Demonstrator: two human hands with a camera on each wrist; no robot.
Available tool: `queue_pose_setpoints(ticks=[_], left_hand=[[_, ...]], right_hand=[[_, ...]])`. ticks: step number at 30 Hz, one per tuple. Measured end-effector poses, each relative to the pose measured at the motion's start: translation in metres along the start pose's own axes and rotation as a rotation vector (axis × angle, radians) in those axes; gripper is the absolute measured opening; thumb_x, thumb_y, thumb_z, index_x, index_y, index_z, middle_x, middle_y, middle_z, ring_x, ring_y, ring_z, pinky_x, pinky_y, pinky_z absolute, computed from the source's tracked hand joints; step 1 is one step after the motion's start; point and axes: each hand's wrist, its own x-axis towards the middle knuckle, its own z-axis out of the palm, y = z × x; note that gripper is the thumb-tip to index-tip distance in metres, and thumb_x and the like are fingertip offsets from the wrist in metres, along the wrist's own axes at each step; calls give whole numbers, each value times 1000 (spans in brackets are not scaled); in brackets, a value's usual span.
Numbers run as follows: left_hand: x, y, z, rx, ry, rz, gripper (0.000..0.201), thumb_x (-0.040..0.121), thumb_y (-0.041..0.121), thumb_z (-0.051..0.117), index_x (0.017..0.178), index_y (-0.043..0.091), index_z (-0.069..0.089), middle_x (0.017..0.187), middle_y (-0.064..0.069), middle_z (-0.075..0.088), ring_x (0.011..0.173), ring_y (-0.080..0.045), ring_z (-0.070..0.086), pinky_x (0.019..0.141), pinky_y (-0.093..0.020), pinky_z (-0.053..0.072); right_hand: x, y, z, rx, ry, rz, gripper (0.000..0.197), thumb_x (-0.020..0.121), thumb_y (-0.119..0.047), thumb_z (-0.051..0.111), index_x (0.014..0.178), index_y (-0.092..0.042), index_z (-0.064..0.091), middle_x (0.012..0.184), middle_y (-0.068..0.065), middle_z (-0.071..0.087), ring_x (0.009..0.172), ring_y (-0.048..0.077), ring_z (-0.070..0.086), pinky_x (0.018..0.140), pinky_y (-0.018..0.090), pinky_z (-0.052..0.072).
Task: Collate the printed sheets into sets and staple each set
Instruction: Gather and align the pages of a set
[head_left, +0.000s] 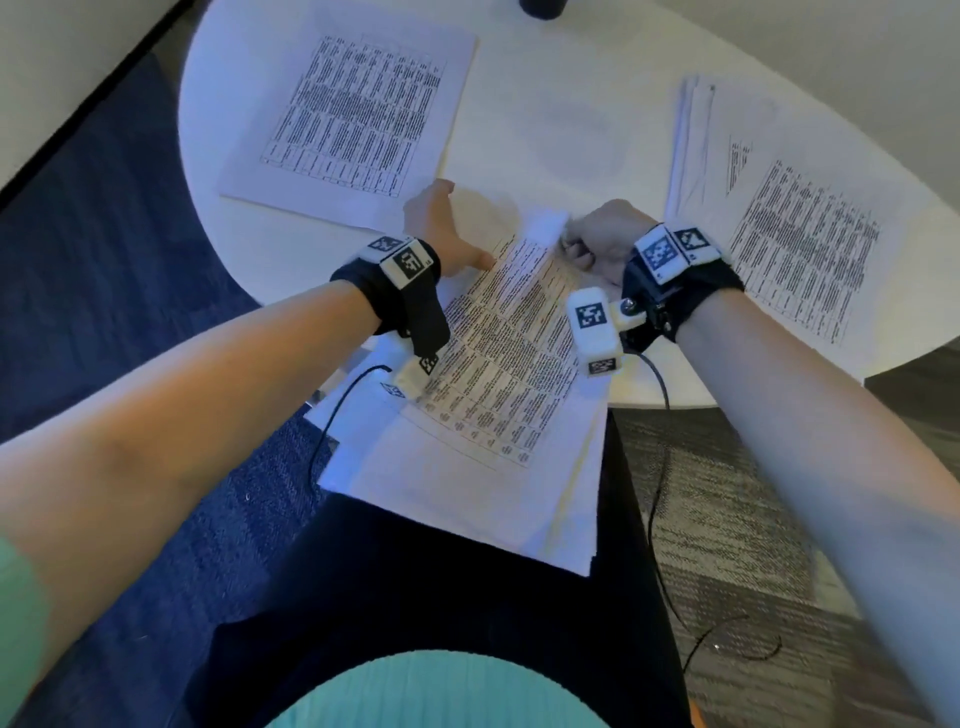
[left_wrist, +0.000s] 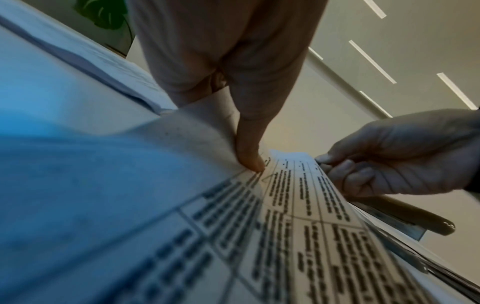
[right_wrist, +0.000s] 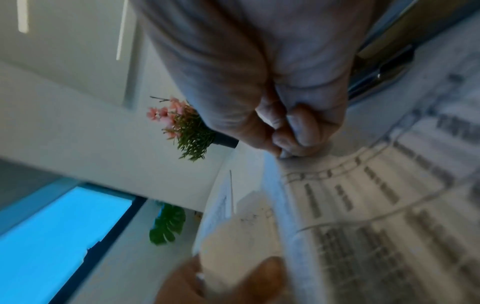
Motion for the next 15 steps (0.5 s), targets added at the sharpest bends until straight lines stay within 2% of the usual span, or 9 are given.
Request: queue_pose_setpoints(ticks=[1, 3, 5, 7, 9, 11, 12, 13, 15], left_hand=[[0, 2, 1, 3, -5, 2, 101, 66, 30, 86, 146, 7, 28, 145, -11, 39, 133, -24, 38, 107, -30, 32], [0, 5, 1, 42, -15, 18, 98, 68, 26, 85, 145, 7, 28, 144, -12, 40, 132, -25, 39, 105, -30, 34], [0, 10, 0, 130, -28, 51, 99, 67, 26, 86, 144, 9, 27, 144, -13, 37, 131, -29, 38, 106, -36, 36], [1, 18, -2, 317, -11, 150, 95, 67, 32, 85, 143, 17, 30, 147, -11, 29, 134, -31, 31, 105, -44, 37], [3, 28, -7, 460, -1, 279, 72, 75, 38, 77, 137, 26, 42, 149, -3, 29, 136, -27, 28, 105, -46, 36], [8, 38, -15, 456, -59, 356, 44, 85, 35, 68, 126, 28, 55, 143, 1, 43, 130, -22, 40, 104, -40, 36], [11, 39, -20, 401, -102, 360, 37, 86, 31, 67, 122, 25, 60, 136, 1, 51, 121, -18, 50, 100, -32, 39], [12, 38, -25, 342, -139, 346, 33, 87, 27, 68, 119, 21, 63, 128, 1, 59, 109, -13, 56, 94, -25, 41], [9, 30, -31, 302, -185, 313, 32, 84, 21, 71, 116, 16, 66, 118, 0, 66, 90, -7, 57, 86, -18, 40]], right_hand=[[-1, 5, 2, -84, 63, -47, 24, 90, -6, 48, 67, -13, 49, 73, 10, 50, 65, 21, 40, 62, 32, 31], [-5, 13, 6, -319, 195, -184, 27, 91, -14, 47, 66, -14, 55, 69, 1, 60, 65, 22, 49, 59, 33, 38], [-14, 17, 8, -491, 256, -292, 27, 94, -15, 45, 81, -8, 67, 83, 4, 70, 74, 30, 61, 60, 34, 46], [-19, 17, 11, -565, 276, -326, 25, 95, -12, 46, 101, -4, 69, 106, 10, 69, 88, 28, 62, 65, 29, 41], [-16, 21, 11, -554, 300, -326, 25, 95, -15, 48, 115, -9, 62, 116, 6, 64, 101, 22, 59, 71, 23, 35], [-15, 24, 10, -510, 320, -344, 26, 94, -17, 50, 119, -12, 55, 115, 4, 62, 99, 20, 57, 72, 21, 33], [-15, 26, 9, -501, 325, -364, 26, 93, -17, 52, 118, -13, 55, 112, 4, 62, 94, 18, 56, 71, 22, 32], [-17, 26, 8, -504, 329, -396, 25, 92, -17, 55, 116, -13, 56, 110, 3, 61, 88, 16, 53, 71, 22, 32], [-19, 25, 13, -505, 298, -492, 20, 92, -16, 57, 111, -14, 62, 106, 3, 61, 84, 14, 52, 74, 24, 39]])
